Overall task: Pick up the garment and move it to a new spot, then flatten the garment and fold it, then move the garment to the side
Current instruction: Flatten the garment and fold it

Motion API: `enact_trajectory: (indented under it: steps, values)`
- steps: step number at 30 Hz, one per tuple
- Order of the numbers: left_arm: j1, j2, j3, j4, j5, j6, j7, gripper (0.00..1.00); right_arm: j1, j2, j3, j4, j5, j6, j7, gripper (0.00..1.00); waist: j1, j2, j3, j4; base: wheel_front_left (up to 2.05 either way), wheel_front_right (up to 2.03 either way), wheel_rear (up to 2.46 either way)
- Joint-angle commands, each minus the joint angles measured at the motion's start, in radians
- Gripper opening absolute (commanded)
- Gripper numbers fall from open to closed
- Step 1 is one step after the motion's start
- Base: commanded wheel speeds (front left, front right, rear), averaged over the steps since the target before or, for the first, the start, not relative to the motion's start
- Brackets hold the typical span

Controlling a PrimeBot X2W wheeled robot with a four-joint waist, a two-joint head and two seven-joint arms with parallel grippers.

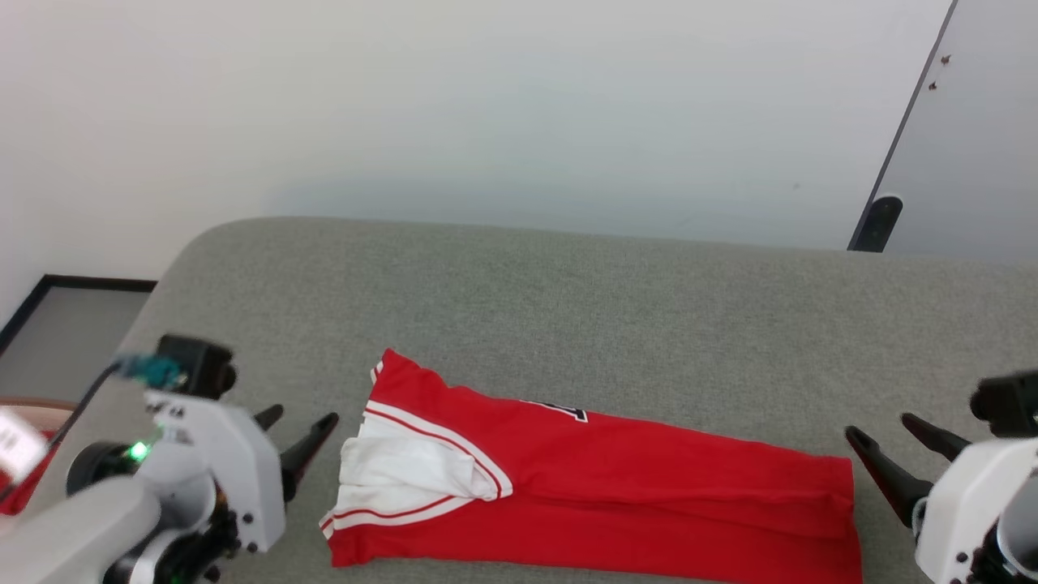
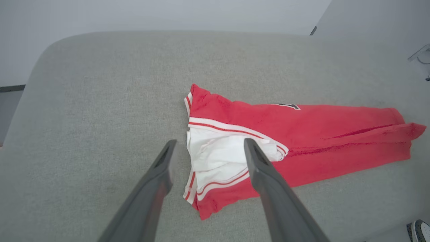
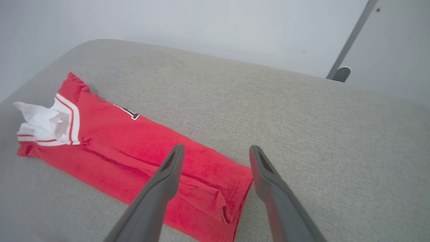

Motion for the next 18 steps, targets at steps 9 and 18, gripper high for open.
enact_trajectory:
  steps: [9, 18]
  values:
    - [0.206, 0.040, 0.085, -0.037, 0.006, 0.048, -0.377, 1.00, 0.104, 0.063, -0.108, 0.066, -0.054, -0.001, -0.044, 1.00, 0.0000, 0.0000, -0.033, 0.018, 0.00, 0.00, 0.00]
    - [0.417, -0.033, 0.342, -0.017, 0.134, 0.068, -0.430, 1.00, 0.163, 0.108, -0.183, 0.054, -0.084, -0.001, 0.046, 1.00, 0.0000, 0.0000, -0.048, 0.052, 0.00, 0.00, 0.00]
